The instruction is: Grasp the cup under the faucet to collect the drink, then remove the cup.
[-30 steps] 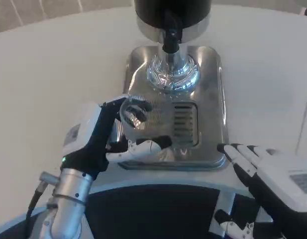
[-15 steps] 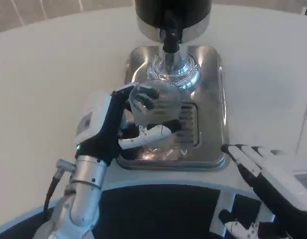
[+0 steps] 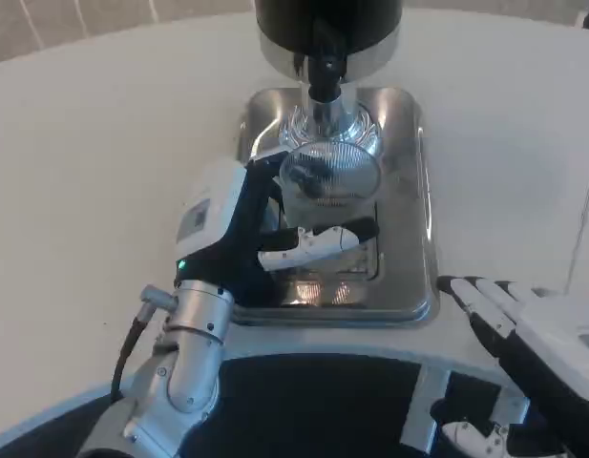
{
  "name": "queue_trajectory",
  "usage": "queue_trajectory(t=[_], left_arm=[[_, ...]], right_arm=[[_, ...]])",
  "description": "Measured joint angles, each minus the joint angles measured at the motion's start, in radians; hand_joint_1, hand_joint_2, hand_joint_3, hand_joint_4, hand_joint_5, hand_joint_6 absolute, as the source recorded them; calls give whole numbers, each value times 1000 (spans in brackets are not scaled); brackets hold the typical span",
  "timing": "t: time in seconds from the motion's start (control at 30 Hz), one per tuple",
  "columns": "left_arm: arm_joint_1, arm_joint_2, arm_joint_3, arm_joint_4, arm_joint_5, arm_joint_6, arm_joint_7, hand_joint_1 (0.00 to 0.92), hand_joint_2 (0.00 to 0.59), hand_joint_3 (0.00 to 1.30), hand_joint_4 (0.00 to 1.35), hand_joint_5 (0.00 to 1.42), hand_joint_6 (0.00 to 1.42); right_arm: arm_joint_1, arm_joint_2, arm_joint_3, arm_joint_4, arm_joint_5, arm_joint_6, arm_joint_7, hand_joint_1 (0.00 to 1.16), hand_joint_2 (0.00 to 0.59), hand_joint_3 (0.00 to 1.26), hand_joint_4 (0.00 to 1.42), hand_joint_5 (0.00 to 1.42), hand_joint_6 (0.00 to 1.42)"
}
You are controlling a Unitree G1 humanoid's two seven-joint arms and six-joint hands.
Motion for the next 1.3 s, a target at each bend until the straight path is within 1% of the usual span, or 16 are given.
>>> queue_trajectory(t=[0.1, 0.17, 0.27, 0.4, 0.5, 0.6, 0.83, 1.03, 1.3], left_arm=[[-5, 0, -10, 0, 15, 19, 24, 367, 45, 647, 598, 821, 795], [-6, 0, -11, -1, 18, 37, 40, 336, 51, 613, 528, 723, 702], [-7, 4, -11, -2, 17, 54, 50, 305, 52, 528, 430, 604, 571], [-6, 10, -14, -2, 18, 69, 50, 281, 48, 438, 339, 520, 501], [-5, 16, -15, -7, 17, 75, 50, 243, 38, 326, 222, 397, 398], [-2, 23, -19, -18, 17, 79, 46, 227, 35, 282, 166, 336, 342], [11, 31, -28, -99, 24, 88, 46, 201, 26, 187, 96, 265, 283], [27, 43, -30, -169, 40, 103, 45, 185, 24, 168, 81, 249, 275], [71, 51, -28, -243, 51, 135, 25, 173, 25, 142, 70, 247, 265]], right_arm=[[2, 7, -2, 0, 0, -1, 2, 450, 419, 0, 0, 0, 1], [3, 11, -3, 0, 0, -1, 4, 448, 420, 0, 0, 0, 1], [3, 16, -2, 0, 0, -2, 7, 447, 420, 0, 0, 0, 1], [3, 24, 0, 0, 0, -3, 8, 445, 420, 0, 0, 0, 1], [3, 27, 2, 0, 0, -9, 9, 444, 420, 0, 0, 0, 1], [3, 28, 4, 0, 0, -13, 9, 447, 416, 0, 0, 0, 1], [9, 35, 2, 0, 3, -27, 9, 452, 412, 3, 0, 0, 1], [17, 41, -8, 0, 15, -36, 8, 455, 411, 4, 0, 0, 1], [26, 52, -42, 0, 48, -63, 5, 456, 411, 4, 0, 0, 1]])
